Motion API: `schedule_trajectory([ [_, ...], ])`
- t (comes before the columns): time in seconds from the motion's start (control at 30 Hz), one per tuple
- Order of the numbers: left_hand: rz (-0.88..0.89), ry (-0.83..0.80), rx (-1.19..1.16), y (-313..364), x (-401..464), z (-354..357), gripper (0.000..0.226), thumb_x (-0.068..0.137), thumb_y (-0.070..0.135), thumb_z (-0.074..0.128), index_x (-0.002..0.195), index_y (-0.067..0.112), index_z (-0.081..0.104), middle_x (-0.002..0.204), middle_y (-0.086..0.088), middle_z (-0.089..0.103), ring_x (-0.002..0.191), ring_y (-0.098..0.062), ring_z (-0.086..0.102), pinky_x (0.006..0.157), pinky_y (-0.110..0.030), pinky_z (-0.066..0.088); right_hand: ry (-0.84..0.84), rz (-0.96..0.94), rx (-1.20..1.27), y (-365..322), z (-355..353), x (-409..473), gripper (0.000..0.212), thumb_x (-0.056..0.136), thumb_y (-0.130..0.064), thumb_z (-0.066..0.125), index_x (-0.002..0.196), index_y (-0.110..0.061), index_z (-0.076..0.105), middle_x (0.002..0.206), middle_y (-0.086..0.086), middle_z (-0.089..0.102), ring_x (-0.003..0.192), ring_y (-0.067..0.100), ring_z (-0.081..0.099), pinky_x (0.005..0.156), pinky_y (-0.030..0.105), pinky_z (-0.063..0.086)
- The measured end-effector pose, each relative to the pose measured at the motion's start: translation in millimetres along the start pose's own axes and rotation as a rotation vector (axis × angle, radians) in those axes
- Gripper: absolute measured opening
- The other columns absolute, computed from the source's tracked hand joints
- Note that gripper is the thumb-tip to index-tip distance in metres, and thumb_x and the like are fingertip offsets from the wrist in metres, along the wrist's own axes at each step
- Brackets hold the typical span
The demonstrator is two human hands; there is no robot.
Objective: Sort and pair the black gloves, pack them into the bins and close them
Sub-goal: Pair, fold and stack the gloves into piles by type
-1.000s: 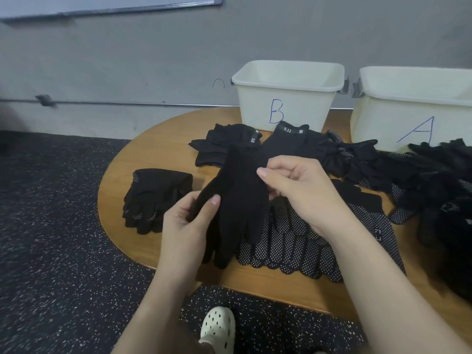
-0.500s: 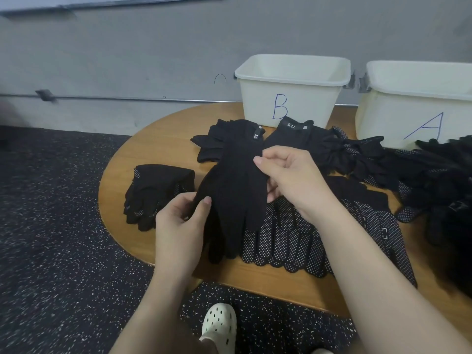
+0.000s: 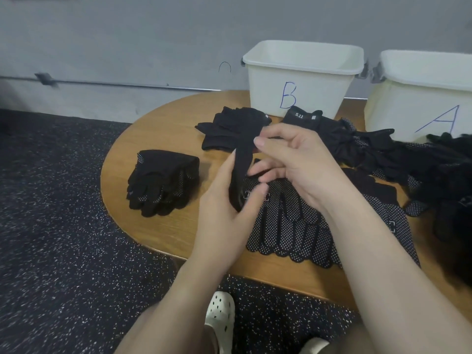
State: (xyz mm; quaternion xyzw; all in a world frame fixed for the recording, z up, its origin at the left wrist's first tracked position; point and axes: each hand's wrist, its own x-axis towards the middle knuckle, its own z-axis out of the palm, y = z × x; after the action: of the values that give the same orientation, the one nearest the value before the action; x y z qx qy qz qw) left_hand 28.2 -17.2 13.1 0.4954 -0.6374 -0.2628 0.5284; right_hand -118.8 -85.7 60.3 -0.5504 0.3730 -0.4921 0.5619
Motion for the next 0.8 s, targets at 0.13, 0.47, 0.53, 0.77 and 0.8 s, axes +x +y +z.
schedule_trajectory([
  [0.13,0.028,0.167,0.064,-0.8,7.2,3.8,0.038,0.108,0.010,0.048,0.143,0.017,0.060,0.128,0.011,0.069,0.121,0.002,0.061,0.103,-0.018,0.048,-0.042,-0.045,-0.091,-1.6,-2.3,-0.2,0.007,0.099,-0.015,0.067,0.099,-0.016,0.074,0.096,0.008,0.079,0.078,0.023,0.076,0.054,0.022,0.056],
  [0.47,0.076,-0.075,0.089,2.2,4.0,19.0,0.050,0.111,0.022,0.038,0.161,0.019,0.035,0.155,0.010,0.051,0.139,0.001,0.047,0.119,-0.025,0.036,0.094,-0.116,-0.337,3.6,-1.0,1.9,0.018,0.096,-0.033,0.069,0.087,-0.017,0.073,0.090,0.020,0.072,0.073,0.014,0.064,0.075,0.039,0.056],
  [0.53,0.020,-0.100,0.049,0.7,1.4,20.8,0.056,0.110,0.040,0.036,0.162,0.021,0.032,0.160,0.013,0.043,0.145,0.007,0.036,0.123,-0.027,0.031,0.112,-0.110,-0.328,3.7,-3.2,1.8,0.024,0.098,-0.029,0.065,0.083,-0.011,0.072,0.096,0.023,0.071,0.077,0.017,0.061,0.079,0.039,0.051],
  [0.77,-0.351,0.033,-0.342,-5.8,20.3,11.6,0.047,0.104,0.055,0.043,0.146,0.034,0.052,0.144,0.021,0.057,0.132,0.009,0.051,0.116,-0.028,0.039,0.093,-0.038,-0.177,-4.9,-1.6,0.1,0.048,0.098,-0.036,0.060,0.101,0.012,0.058,0.099,0.044,0.056,0.085,0.029,0.051,0.075,0.047,0.039],
  [0.8,-0.379,0.025,-0.372,-7.2,22.3,9.6,0.041,0.106,0.051,0.047,0.140,0.031,0.059,0.136,0.021,0.063,0.125,0.007,0.057,0.111,-0.026,0.044,0.091,-0.024,-0.164,-5.2,-2.3,-0.8,0.044,0.101,-0.033,0.059,0.101,0.011,0.059,0.101,0.042,0.059,0.083,0.031,0.054,0.075,0.049,0.042],
])
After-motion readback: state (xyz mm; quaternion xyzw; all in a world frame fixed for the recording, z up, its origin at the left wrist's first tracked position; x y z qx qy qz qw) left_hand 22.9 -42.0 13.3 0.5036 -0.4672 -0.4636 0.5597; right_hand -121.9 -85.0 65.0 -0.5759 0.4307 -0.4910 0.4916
